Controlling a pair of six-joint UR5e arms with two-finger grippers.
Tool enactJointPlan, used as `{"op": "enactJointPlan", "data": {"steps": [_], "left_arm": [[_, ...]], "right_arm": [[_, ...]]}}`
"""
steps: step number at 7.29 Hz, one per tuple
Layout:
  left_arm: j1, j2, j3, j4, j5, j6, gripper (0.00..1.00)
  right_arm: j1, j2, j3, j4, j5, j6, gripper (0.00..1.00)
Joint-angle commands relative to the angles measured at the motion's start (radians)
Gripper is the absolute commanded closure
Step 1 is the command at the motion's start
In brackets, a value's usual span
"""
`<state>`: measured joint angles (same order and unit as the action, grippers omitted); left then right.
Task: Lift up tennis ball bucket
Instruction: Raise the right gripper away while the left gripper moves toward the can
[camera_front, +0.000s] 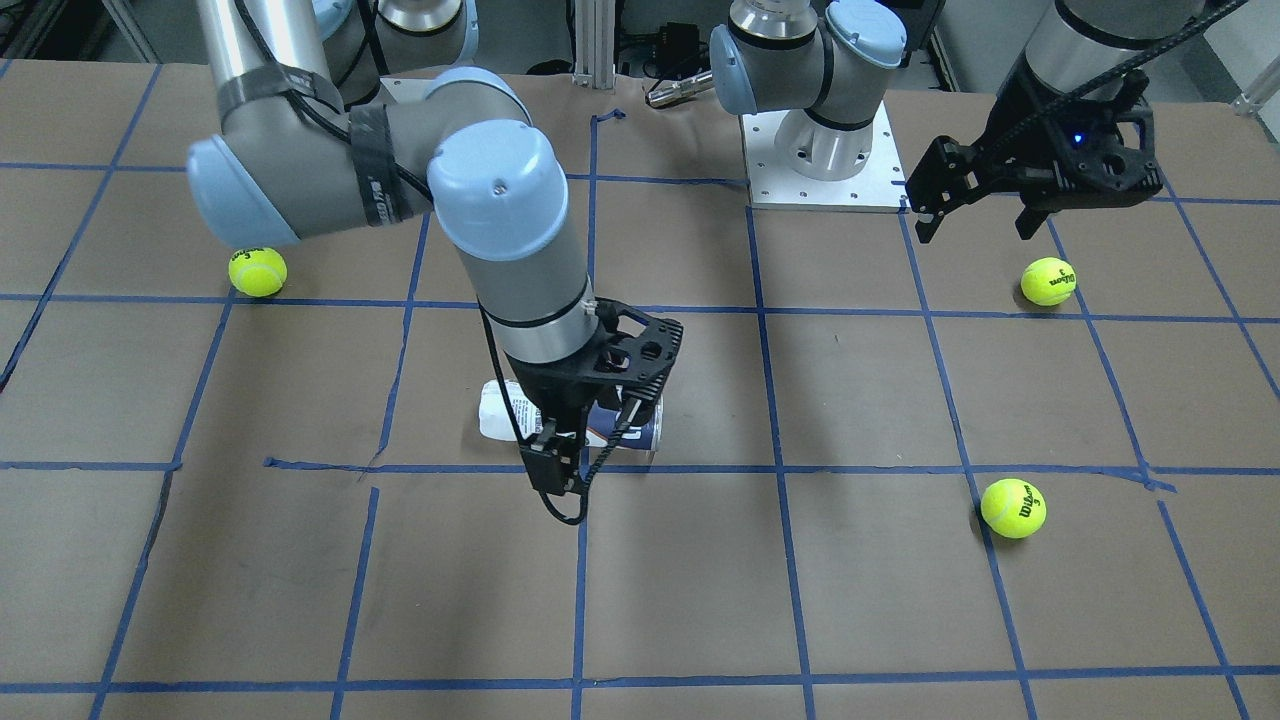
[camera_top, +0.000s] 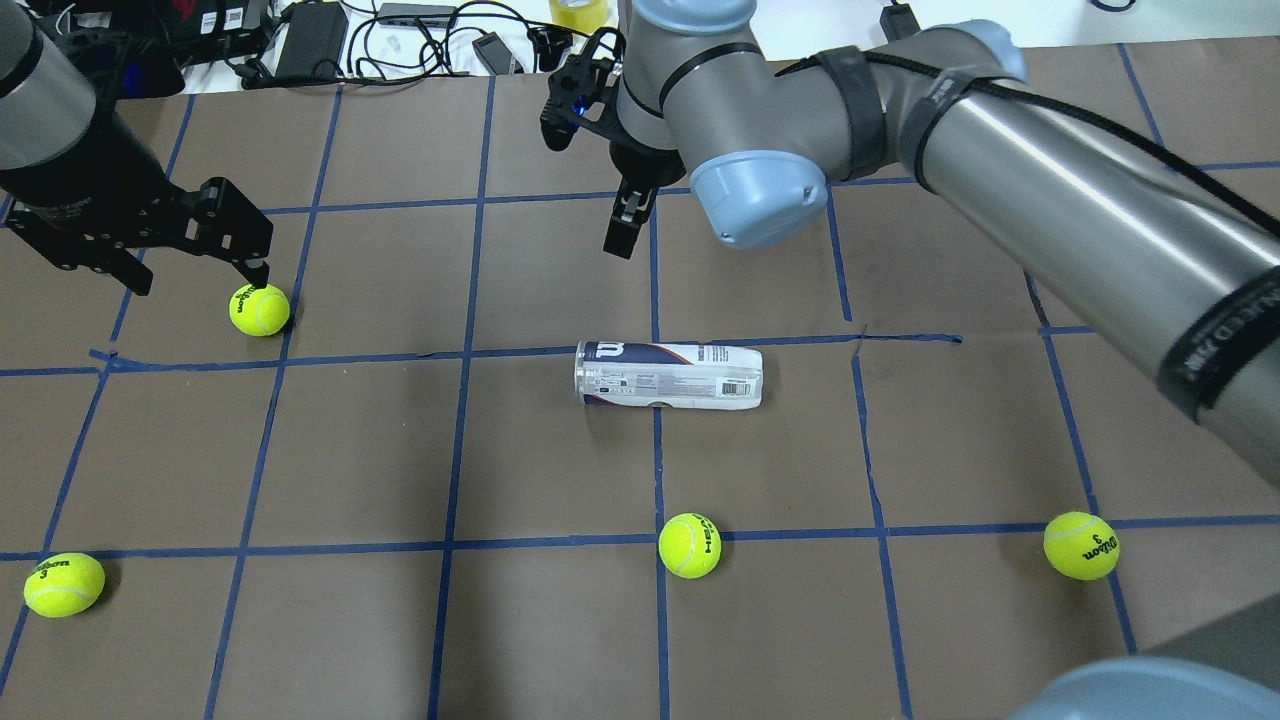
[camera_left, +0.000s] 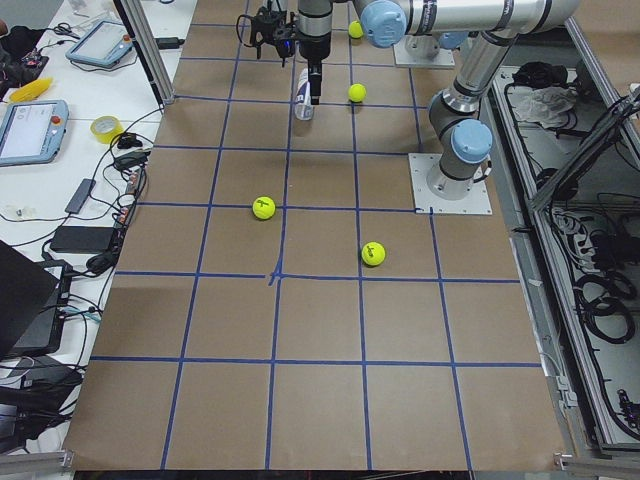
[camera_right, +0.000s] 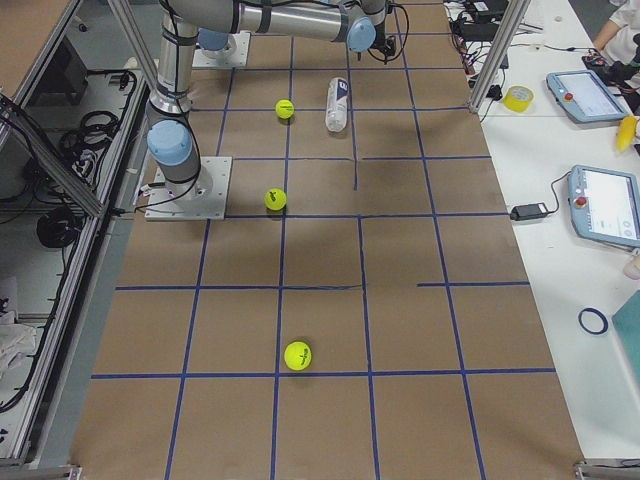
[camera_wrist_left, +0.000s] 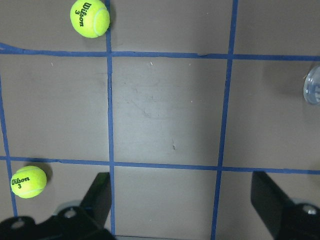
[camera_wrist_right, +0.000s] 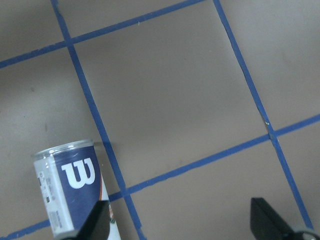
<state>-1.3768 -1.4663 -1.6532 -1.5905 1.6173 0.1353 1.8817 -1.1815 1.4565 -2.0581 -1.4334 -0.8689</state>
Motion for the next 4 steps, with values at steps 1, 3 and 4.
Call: {"op": "enactJointPlan", "data": {"steps": [1,3,4], "left_arm": [[-0.004,-0.041,-0.013,0.048,-0.079,-0.107,0.0],[-0.005,-0.1,-0.081,0.2,-0.238,-0.117,0.0],[-0.011,-0.141,-0.117,0.302,-0.282,-0.12,0.0]], "right_arm": [[-0.085,-0.157,0.004,0.158,-0.005,0.113,0.0],[-0.134,-0.291,0.007,0.306,-0.045,0.267,0.0],[-0.176,-0.335,0.007,0.317,-0.095,0.392,0.0]]}}
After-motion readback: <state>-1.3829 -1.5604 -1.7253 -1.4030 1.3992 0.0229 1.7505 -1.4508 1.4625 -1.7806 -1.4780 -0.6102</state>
